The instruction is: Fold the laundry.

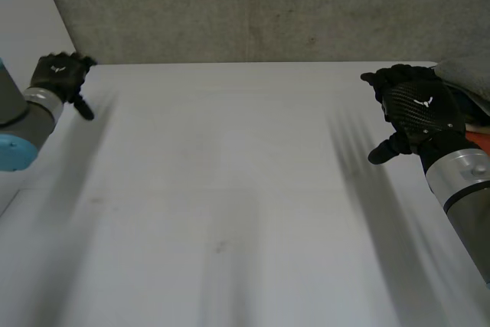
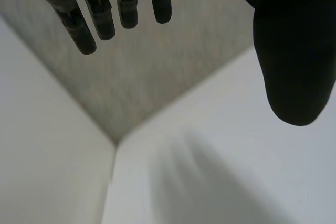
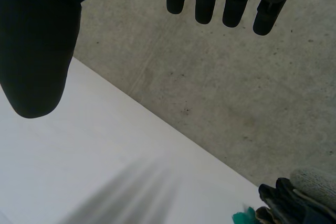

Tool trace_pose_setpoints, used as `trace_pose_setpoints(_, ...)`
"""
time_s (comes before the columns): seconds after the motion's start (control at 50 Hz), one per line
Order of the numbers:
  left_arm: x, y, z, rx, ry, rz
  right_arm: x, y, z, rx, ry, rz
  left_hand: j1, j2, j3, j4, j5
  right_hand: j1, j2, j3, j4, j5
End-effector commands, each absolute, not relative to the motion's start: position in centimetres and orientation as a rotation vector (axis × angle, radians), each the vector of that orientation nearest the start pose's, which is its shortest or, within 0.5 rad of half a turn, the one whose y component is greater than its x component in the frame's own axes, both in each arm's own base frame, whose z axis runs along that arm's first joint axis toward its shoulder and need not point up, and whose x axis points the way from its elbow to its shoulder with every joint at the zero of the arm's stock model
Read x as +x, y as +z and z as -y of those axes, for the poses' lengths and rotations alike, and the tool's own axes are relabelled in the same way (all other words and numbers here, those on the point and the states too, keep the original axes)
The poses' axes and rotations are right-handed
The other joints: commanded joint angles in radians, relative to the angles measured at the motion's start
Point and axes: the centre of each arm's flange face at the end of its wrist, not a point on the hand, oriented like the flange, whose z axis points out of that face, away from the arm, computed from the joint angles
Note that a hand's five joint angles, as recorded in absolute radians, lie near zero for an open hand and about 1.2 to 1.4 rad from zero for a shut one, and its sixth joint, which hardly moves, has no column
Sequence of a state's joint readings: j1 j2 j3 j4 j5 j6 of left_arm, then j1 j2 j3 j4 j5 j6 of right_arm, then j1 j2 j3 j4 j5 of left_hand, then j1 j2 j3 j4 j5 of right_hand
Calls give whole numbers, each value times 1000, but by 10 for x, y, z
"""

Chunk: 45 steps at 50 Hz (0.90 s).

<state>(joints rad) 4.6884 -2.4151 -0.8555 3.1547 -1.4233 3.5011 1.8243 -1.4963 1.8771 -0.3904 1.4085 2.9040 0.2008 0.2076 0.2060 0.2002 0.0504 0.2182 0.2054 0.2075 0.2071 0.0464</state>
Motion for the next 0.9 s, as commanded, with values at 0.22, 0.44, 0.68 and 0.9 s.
trace_pose_setpoints(0.22,-97,191,366,609,-1711,-2387,226,224,255,-741,-2022,-2032,-26,-33,-31,-26,-50,-44,-31,-33,-33,-46)
trace_pose_setpoints(0.44,-71,175,337,617,-1646,-2275,228,225,252,-754,-2006,-2025,-26,-33,-31,-26,-50,-44,-31,-33,-33,-46)
trace_pose_setpoints(0.68,-55,169,338,545,-1547,-2182,228,225,251,-804,-2000,-2024,-26,-33,-31,-26,-50,-44,-31,-33,-33,-46)
trace_pose_setpoints(0.9,-104,178,331,755,-1670,-2089,223,237,260,-897,-2025,-2002,-26,-33,-31,-26,-50,-44,-31,-33,-33,-46)
